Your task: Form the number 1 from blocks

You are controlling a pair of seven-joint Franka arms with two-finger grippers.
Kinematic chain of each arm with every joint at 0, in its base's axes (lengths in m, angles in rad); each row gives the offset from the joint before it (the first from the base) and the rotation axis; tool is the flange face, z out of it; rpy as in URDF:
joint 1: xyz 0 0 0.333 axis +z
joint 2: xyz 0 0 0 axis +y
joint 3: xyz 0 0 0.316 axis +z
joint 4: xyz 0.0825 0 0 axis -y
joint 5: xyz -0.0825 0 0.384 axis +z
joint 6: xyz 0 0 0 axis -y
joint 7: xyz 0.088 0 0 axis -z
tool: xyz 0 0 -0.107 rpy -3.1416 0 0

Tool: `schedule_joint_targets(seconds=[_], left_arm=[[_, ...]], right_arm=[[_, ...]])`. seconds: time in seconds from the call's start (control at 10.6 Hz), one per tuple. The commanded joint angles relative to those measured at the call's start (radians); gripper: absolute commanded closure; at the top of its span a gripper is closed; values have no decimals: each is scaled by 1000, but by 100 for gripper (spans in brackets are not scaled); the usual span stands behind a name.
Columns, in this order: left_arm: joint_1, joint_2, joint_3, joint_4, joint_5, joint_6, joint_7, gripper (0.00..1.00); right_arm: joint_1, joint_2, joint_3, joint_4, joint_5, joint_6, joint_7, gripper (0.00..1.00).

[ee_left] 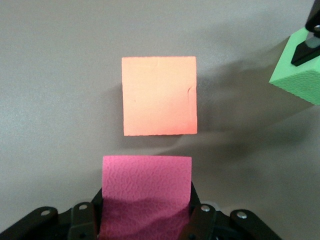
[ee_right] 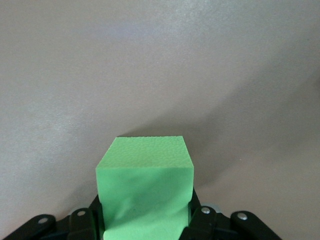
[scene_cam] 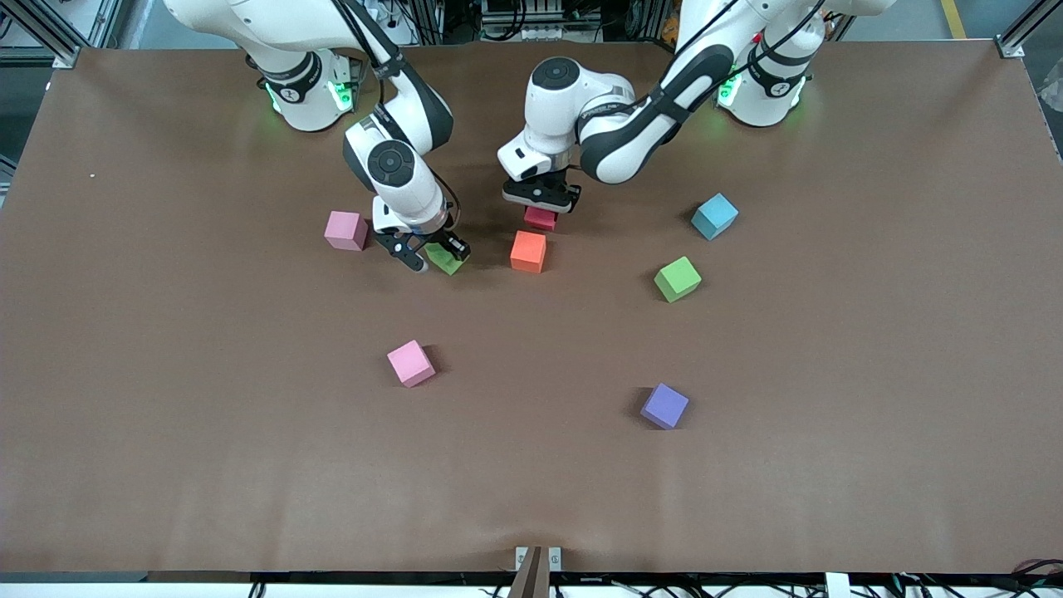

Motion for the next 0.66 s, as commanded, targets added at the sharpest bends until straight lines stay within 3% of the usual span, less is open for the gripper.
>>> schedule_joint_targets(seconds=[0.0, 0.57], left_arm=[[-5, 52, 0, 19, 149, 15, -112, 100], [-17, 90, 5, 55, 163, 24, -127, 100]], right_arm=[[-13, -17, 2, 8, 10, 12, -85, 100], [-50, -24, -25, 59, 7, 4, -308, 100]])
